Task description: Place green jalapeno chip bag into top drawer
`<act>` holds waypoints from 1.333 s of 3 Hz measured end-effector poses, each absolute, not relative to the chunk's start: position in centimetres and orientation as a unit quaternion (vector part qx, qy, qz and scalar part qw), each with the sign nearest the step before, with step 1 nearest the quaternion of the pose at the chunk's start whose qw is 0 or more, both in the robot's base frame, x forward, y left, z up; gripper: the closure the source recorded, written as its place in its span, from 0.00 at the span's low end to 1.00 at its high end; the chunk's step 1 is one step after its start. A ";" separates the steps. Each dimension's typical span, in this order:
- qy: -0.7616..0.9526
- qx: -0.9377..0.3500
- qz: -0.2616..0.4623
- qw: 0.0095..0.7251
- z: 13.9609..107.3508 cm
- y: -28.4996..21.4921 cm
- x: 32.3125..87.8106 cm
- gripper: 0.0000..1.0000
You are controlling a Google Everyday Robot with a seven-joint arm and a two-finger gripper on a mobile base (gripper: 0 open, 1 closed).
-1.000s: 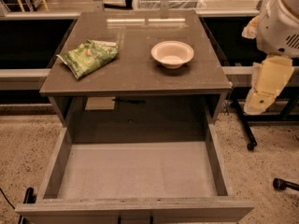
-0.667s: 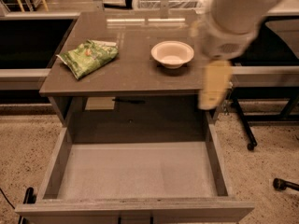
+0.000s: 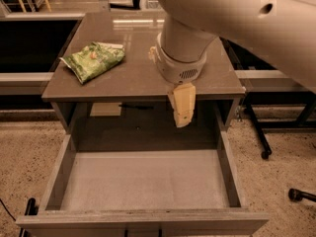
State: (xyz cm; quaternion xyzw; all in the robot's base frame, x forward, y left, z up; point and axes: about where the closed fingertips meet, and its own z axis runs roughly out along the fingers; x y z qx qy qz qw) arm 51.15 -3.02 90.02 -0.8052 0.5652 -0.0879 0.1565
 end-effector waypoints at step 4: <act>0.395 -0.897 -0.081 0.181 89.8 8.5 69.1 0.16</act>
Offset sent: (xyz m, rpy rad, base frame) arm 0.1548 0.0985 0.0241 -0.0357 -0.1139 0.4484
